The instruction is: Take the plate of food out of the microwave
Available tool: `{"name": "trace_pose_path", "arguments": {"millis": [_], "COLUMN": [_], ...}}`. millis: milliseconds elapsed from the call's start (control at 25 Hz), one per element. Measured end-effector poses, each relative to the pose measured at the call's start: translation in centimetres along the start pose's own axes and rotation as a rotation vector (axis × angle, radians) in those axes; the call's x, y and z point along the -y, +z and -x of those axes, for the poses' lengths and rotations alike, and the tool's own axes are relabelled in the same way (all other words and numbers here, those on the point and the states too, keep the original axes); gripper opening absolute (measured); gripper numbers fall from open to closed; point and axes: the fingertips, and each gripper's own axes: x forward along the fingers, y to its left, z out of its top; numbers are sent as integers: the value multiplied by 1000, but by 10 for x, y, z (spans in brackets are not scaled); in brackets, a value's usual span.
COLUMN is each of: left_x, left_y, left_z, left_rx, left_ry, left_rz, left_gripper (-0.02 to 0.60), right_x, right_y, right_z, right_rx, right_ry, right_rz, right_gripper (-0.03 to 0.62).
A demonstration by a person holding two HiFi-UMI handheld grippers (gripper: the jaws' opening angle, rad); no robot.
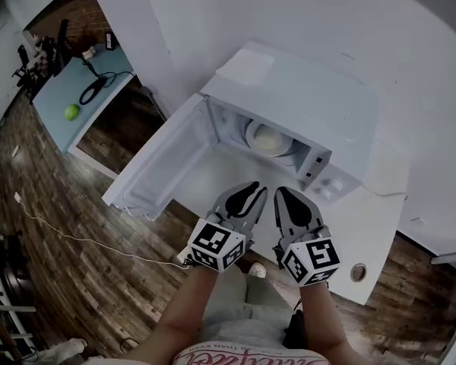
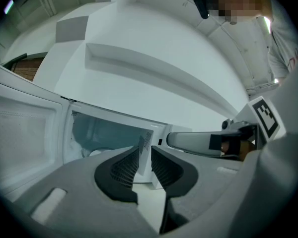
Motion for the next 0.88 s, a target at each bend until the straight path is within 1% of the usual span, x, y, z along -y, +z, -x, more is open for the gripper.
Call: {"name": "trace_pose_path", "arguments": {"millis": [80, 160, 360, 600, 800, 880], "left_x": [-5, -13, -27, -52, -63, -66], "left_y": [-3, -7, -23, -35, -49, -54], "left_z": [-1, -1, -11, -27, -39, -42], "left_rx": [0, 7, 5, 30, 0, -10], "left_ry": [27, 55, 23, 36, 21, 22], "left_rz": [-6, 10, 138, 207, 279, 290], "left_gripper": [84, 111, 220, 221, 219, 219], "right_x": [2, 3, 7, 18, 20, 23], "right_y": [-4, -10, -29, -39, -44, -47], "right_z": [-3, -6, -14, -26, -38, -43], "right_rx": [0, -4, -24, -27, -31, -32], "right_ry": [8, 15, 24, 3, -3, -15], "right_rz": [-5, -12, -30, -48, -48, -53], "right_gripper": [14, 14, 14, 14, 14, 14]}}
